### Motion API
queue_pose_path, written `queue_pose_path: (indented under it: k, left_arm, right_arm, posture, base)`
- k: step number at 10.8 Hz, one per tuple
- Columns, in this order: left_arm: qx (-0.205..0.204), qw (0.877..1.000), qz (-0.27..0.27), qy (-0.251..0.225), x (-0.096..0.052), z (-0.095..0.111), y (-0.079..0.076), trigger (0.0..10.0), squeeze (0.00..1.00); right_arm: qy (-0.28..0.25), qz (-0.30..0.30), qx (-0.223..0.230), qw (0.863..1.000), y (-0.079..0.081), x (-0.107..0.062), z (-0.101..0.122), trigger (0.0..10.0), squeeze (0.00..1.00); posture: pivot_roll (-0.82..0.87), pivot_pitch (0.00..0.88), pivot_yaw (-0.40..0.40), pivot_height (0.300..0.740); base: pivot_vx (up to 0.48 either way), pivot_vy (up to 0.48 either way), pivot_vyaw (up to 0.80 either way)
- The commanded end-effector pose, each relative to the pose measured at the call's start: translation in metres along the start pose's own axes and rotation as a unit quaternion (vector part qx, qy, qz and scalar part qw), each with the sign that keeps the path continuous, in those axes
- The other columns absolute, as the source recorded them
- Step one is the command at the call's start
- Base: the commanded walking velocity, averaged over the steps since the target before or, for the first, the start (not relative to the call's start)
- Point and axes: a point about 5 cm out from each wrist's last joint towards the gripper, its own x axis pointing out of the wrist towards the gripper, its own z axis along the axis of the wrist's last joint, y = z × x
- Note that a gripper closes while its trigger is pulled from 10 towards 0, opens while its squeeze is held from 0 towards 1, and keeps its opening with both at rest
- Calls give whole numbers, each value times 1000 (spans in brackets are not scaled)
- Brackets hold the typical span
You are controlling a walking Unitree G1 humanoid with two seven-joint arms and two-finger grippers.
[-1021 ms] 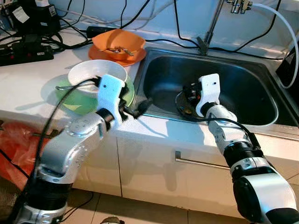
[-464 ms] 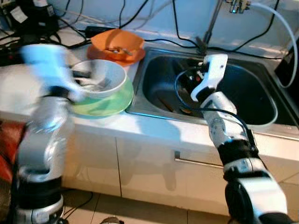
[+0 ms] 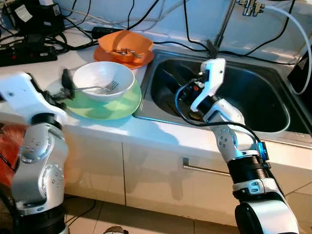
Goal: Kitchen organization
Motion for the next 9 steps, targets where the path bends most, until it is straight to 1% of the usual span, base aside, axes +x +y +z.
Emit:
queue_pose_path:
  k: [1,2,3,4,5,6,7,8,9]
  left_arm:
    - [-64,997,-13,46,2,-14,-11,10000,0]
    - [-81,995,-16,56,1,-17,-13,10000,0]
    - [-98,993,-32,62,3,-19,-21,10000,0]
    - [-112,990,-48,73,6,-22,-29,10000,0]
    - [-133,987,-42,81,8,-24,-29,10000,0]
    - [-146,986,-35,76,10,-24,-28,8510,0]
    - [-147,986,-34,73,11,-23,-27,3294,0]
    - [-154,985,-32,68,13,-21,-27,0,0]
    - [-162,984,-27,64,14,-20,-26,0,0]
  right_arm:
    - [6,55,7,998,13,-2,6,10000,0]
    - [10,69,10,998,17,-3,7,10000,0]
    - [27,116,17,993,27,-9,8,10000,0]
    - [61,173,24,983,38,-21,4,10000,0]
    - [70,178,28,981,38,-26,4,10000,0]
    - [82,181,22,980,38,-31,3,10000,0]
    - [86,183,24,979,39,-33,3,10000,0]
    - [90,186,27,978,41,-34,4,10000,0]
    - [91,188,28,977,41,-35,4,10000,0]
  posture:
    - [176,51,-76,740]
    - [171,52,-74,740]
    - [171,52,-74,740]
    - [163,53,-70,740]
    - [159,53,-69,740]
    - [157,52,-63,740]
    - [157,52,-63,740]
    - [159,51,-62,740]
    - [160,50,-59,740]
  base:
    - [0,0,0]
    - [0,0,0]
    - [0,0,0]
    - [0,0,0]
    - [0,0,0]
    - [0,0,0]
    - [0,0,0]
    - [0,0,0]
    - [0,0,0]
